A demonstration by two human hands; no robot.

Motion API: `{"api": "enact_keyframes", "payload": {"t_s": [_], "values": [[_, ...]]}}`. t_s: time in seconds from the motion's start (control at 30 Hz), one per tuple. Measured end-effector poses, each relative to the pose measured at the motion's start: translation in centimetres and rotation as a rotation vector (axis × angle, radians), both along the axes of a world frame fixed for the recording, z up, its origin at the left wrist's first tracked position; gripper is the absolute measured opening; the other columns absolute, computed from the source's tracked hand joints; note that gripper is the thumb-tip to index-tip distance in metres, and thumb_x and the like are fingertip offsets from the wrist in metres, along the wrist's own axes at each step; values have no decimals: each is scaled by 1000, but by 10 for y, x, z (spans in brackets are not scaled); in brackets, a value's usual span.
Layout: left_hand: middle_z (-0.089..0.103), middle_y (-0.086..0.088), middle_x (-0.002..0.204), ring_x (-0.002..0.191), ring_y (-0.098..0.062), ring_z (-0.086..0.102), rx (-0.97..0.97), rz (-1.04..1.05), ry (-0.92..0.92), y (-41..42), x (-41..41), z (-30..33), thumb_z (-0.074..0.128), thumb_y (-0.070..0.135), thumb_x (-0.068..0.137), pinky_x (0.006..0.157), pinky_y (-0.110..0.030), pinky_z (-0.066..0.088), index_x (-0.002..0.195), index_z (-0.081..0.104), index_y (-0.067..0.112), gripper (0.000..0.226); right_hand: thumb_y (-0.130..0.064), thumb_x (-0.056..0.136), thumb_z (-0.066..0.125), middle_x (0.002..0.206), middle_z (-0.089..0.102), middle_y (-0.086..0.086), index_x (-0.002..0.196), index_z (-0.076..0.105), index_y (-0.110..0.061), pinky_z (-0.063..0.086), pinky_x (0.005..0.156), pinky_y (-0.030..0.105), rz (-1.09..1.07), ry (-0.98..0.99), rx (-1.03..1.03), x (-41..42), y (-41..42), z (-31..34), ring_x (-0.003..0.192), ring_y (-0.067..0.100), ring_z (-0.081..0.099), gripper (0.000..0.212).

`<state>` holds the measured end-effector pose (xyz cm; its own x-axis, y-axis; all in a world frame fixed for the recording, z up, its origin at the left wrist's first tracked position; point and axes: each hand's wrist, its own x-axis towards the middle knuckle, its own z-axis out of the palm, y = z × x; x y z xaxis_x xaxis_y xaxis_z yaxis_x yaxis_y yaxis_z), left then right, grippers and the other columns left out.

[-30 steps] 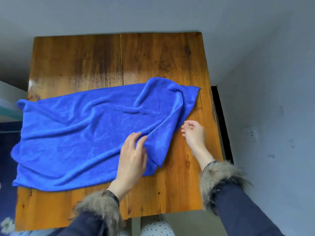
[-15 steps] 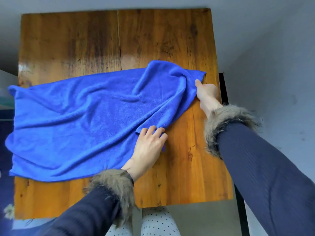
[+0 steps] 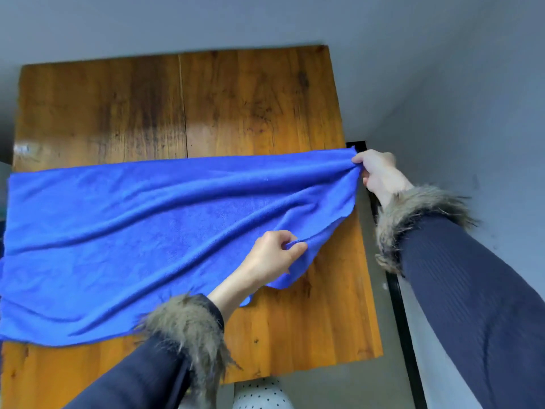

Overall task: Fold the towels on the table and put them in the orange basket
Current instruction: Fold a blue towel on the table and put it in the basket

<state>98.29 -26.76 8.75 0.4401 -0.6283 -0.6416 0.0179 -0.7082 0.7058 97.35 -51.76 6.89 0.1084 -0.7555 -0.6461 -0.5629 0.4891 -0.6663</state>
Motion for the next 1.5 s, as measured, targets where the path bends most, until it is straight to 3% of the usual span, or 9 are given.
{"api": "enact_keyframes", "payload": {"t_s": [0.13, 0.3, 0.47, 0.63, 0.87, 1.03, 1.2, 1.33, 1.5], "values": [[56, 7, 65, 57, -10, 56, -74, -58, 202, -31, -23, 15, 62, 32, 87, 77, -39, 54, 72, 54, 20, 20, -1, 75, 58, 91, 59, 13, 67, 48, -10, 48, 67, 35, -85, 37, -83, -26, -26, 16, 79, 23, 55, 16], [64, 2, 75, 61, -12, 62, -178, -90, 314, -53, -31, 42, 61, 33, 89, 58, -19, 52, 74, 56, 20, 20, -6, 79, 60, 82, 57, 5, 68, 51, -11, 43, 58, 29, -141, 33, -177, -48, -51, 41, 78, 17, 50, 15], [66, -1, 77, 68, -17, 63, -158, -26, 273, -30, -10, 54, 55, 29, 92, 85, -38, 55, 82, 60, 12, 20, -20, 80, 66, 75, 53, 5, 59, 52, -13, 41, 65, 31, 87, 55, -292, -28, -30, 70, 72, 15, 48, 26], [62, 1, 71, 65, -11, 60, -172, 141, 264, 37, 30, 64, 56, 22, 92, 78, -32, 55, 78, 61, 11, 18, -19, 81, 60, 57, 33, 8, 55, 43, -10, 30, 55, 28, 387, 15, -368, 18, 41, 96, 60, 22, 32, 32], [61, 2, 69, 63, -9, 57, -319, 289, 289, 159, 91, 96, 57, 22, 81, 63, -19, 50, 65, 62, 20, 17, -19, 85, 62, 68, 60, 1, 65, 55, -19, 44, 43, 18, 645, -184, -366, 108, 162, 135, 57, 12, 57, 21], [51, 9, 59, 57, -6, 47, -347, 527, 231, 237, 120, 103, 53, 20, 72, 56, -17, 44, 53, 55, 23, 19, -15, 85, 61, 76, 62, 4, 71, 53, -18, 56, 54, 25, 760, -248, -321, 169, 243, 145, 51, 9, 60, 17], [35, 12, 53, 51, -5, 33, -323, 749, 258, 309, 141, 89, 49, 16, 66, 49, -17, 30, 43, 42, 24, 25, -15, 85, 60, 69, 62, 2, 80, 56, -12, 56, 54, 23, 861, -241, -284, 220, 309, 133, 43, 4, 60, 6], [40, 8, 54, 56, -11, 34, -191, 921, 247, 353, 153, 47, 47, -1, 85, 48, -15, 37, 48, 48, 23, 44, -13, 86, 59, 71, 63, 5, 88, 57, -6, 59, 61, 27, 915, -204, -242, 255, 353, 104, 49, 11, 63, 7], [45, -5, 70, 66, -17, 47, 97, 880, 172, 383, 156, -17, 49, 8, 86, 58, -24, 46, 71, 52, 8, 16, -9, 87, 54, 75, 63, 8, 79, 53, -10, 57, 63, 25, 986, -141, -187, 281, 386, 51, 56, 14, 63, 8]]}}
